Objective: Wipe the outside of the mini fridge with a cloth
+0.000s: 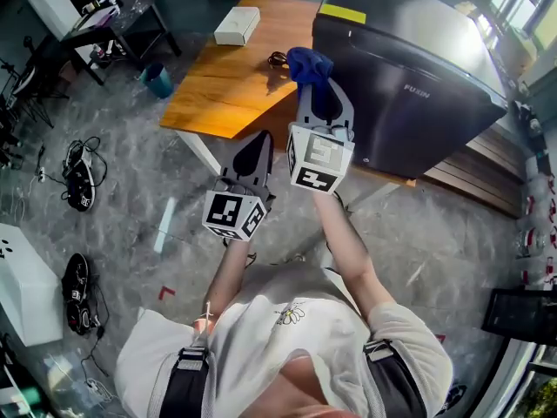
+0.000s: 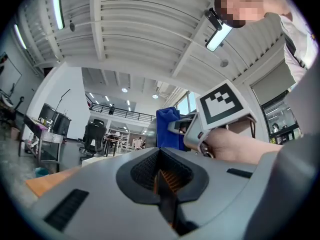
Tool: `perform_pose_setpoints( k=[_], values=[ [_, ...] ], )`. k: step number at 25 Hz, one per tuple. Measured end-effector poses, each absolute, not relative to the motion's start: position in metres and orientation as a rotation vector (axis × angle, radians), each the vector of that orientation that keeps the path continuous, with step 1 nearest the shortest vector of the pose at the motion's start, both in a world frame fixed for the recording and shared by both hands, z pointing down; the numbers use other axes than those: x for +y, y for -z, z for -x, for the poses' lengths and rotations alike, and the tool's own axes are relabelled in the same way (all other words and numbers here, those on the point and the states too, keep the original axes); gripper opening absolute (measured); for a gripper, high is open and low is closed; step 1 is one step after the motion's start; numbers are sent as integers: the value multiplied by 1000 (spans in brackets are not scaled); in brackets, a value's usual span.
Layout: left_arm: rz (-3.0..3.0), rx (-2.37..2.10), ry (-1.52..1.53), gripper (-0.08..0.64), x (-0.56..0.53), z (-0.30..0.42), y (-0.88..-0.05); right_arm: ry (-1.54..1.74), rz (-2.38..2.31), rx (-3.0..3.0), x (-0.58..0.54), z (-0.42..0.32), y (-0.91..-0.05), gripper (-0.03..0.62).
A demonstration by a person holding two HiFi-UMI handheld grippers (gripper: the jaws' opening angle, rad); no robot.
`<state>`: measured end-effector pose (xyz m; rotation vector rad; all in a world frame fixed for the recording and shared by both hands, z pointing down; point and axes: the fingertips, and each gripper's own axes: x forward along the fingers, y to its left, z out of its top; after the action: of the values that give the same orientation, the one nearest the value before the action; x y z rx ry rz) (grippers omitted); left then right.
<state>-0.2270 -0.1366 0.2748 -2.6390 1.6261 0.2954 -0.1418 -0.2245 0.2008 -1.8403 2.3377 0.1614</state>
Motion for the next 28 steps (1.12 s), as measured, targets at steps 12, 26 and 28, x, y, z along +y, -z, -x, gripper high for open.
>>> perform_pose_setpoints(
  k=[12,26,28],
  values=[
    [2612,1727,-293,5,-140,255,-290,-333,1987,2320,-251,145,-217,62],
    [2665,1657,-287,5,-145,180,-287,-522,2062,2251,-223,67,-216,63],
    [2680,1642,-283,5,-143,162,-288,-536,2069,2243,-218,51,-214,63]
  ],
)
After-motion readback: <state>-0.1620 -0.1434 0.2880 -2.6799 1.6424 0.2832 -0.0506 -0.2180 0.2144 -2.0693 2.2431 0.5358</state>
